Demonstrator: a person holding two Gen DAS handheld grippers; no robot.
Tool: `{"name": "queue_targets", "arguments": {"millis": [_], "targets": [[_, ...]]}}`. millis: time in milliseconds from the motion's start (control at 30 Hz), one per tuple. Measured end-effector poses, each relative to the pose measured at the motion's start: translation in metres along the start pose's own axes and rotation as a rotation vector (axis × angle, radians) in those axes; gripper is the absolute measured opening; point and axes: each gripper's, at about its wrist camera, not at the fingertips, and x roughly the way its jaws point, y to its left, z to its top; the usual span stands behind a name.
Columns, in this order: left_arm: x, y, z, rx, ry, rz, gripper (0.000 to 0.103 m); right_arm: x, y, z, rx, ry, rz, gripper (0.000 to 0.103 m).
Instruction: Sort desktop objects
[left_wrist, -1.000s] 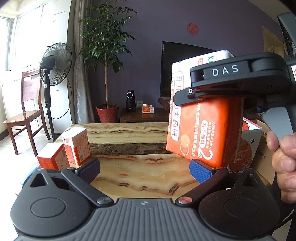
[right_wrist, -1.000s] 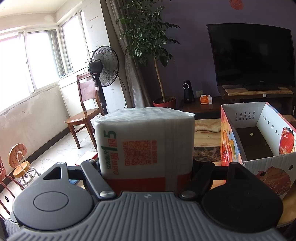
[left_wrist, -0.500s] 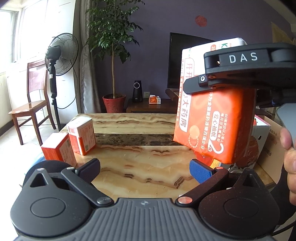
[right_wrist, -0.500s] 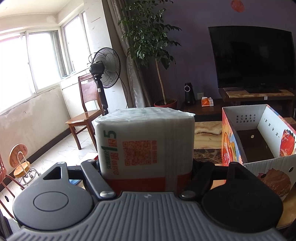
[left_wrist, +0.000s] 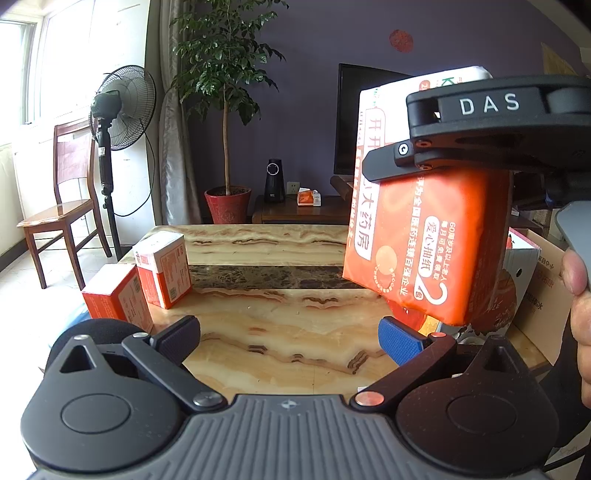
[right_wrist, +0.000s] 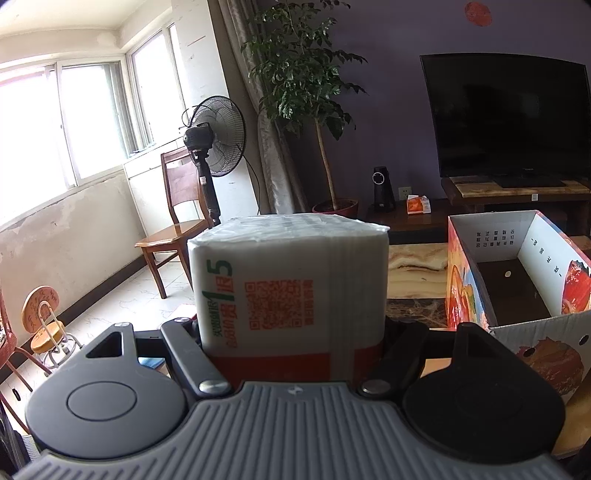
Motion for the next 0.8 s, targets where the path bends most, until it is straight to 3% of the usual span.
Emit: {"name": "queue_targets", "arguments": {"millis": [800], "targets": [[0.0008, 0.0016, -0.0002, 0.000, 0.003, -0.002, 0.102, -0.0004, 0.0034, -0.0026, -0.005, 0.012, 0.006, 0.077]]}}
